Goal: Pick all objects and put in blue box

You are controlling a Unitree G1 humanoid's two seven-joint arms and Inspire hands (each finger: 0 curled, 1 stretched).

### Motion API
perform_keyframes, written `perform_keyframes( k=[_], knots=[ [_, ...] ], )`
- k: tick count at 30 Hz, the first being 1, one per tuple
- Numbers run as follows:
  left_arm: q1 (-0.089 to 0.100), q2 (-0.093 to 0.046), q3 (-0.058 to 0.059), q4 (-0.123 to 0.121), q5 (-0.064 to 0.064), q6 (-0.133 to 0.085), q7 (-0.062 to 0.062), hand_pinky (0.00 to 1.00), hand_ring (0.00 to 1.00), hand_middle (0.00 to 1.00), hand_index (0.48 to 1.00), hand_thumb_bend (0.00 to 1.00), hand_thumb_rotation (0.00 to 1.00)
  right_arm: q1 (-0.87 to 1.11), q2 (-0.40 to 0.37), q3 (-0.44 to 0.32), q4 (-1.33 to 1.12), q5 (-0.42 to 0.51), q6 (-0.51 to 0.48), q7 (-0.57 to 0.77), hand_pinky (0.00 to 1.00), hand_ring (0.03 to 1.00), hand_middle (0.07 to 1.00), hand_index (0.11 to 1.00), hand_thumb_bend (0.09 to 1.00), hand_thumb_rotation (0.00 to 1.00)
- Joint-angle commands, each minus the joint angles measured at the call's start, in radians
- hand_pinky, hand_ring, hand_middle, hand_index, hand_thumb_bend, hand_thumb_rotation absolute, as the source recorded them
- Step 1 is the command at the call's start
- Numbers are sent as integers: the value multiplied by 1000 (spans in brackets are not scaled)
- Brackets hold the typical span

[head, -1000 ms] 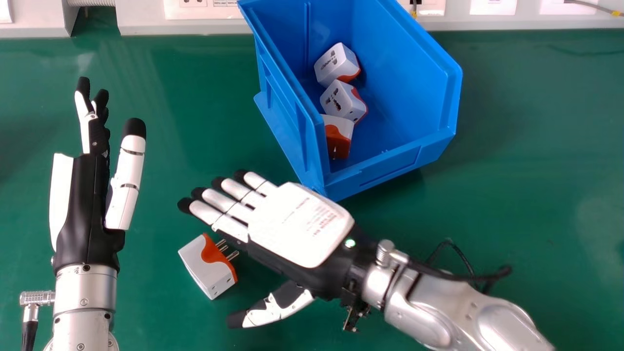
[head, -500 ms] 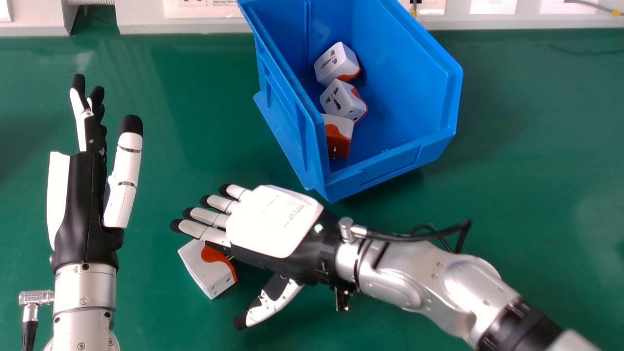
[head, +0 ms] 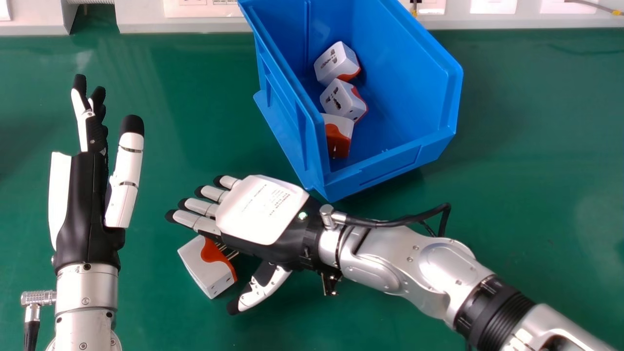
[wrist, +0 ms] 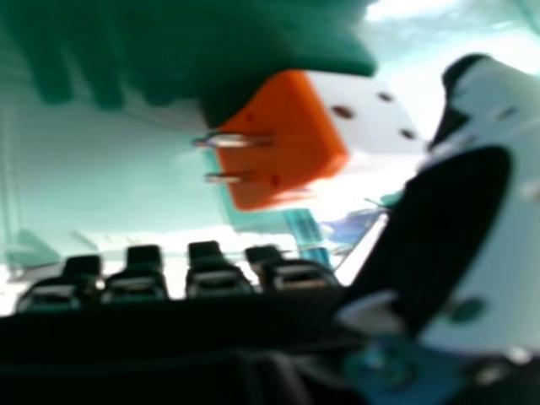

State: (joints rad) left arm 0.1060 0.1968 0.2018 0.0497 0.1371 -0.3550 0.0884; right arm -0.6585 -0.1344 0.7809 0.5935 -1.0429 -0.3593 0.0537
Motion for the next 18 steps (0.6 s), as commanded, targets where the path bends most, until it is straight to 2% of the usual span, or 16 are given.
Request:
perform_keyframes(
  k=[1, 4, 8, 11, 14, 18],
  knots=[
    [-2, -1, -2, -28, 0, -3, 5, 989, 1000, 1000, 997, 392, 1000, -42, 23, 0, 5, 13, 11, 1, 990, 1000, 1000, 1000, 427, 576],
    [1, -3, -4, -37, 2, 3, 6, 989, 1000, 1000, 997, 390, 1000, -52, 35, 2, 20, 16, 21, 11, 994, 1000, 1000, 1000, 431, 577],
    [-4, -2, -4, -31, 4, 3, 8, 989, 1000, 1000, 997, 387, 1000, -81, 59, 13, 70, 15, 29, 16, 999, 1000, 1000, 1000, 434, 578],
    [0, -6, -6, -46, 8, 11, 10, 989, 1000, 1000, 997, 387, 1000, -104, 75, 26, 108, 9, 30, 17, 1000, 1000, 1000, 1000, 434, 577],
    [-1, -8, -8, -43, 12, 7, 14, 989, 1000, 1000, 997, 387, 1000, -118, 81, 38, 123, 10, 29, 27, 1000, 1000, 1000, 1000, 429, 571],
    [2, -12, -9, -50, 16, 9, 15, 989, 1000, 1000, 997, 387, 1000, -125, 85, 47, 126, 13, 31, 44, 1000, 1000, 1000, 1000, 429, 565]
  ],
)
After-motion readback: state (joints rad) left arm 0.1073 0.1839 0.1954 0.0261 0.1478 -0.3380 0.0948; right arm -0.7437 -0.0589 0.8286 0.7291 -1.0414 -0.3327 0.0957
